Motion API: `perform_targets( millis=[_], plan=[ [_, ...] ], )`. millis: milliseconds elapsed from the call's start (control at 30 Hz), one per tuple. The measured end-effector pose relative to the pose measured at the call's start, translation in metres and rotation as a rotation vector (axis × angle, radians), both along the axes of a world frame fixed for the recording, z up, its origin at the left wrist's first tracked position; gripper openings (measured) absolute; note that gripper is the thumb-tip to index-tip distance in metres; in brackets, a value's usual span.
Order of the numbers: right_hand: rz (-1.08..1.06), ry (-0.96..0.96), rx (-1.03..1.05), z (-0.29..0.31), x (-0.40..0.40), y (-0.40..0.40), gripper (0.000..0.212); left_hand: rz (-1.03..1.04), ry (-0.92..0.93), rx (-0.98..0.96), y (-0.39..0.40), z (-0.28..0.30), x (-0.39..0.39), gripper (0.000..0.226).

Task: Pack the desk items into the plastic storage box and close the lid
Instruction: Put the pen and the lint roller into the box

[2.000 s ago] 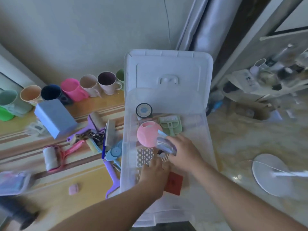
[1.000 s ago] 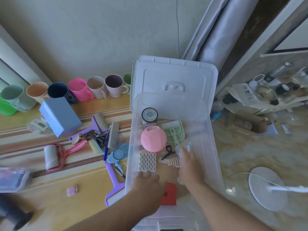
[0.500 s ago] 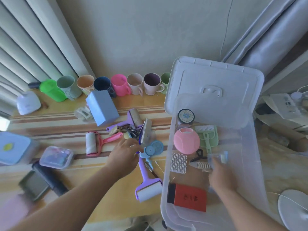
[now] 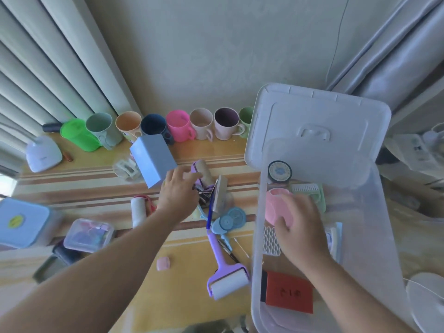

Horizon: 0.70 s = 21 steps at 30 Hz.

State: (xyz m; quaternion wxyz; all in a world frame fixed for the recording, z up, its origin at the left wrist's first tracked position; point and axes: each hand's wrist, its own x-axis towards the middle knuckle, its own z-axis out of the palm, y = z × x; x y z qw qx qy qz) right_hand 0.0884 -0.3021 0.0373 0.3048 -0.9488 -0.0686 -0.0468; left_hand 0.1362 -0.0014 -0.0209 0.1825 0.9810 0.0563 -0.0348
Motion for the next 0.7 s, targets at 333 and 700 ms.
perform_targets(
  millis=[333, 700],
  plan=[
    [0.026, 0.482, -0.167, -0.055, 0.048, 0.166, 0.066, -0.375, 0.364, 0.19, 0.044, -0.037, -0.015, 0.071],
    [-0.21, 0.706, -0.299, -0.135, 0.076, 0.171, 0.102, -0.307, 0.269, 0.045, 0.075, -0.056, -0.013, 0.056]
  ],
)
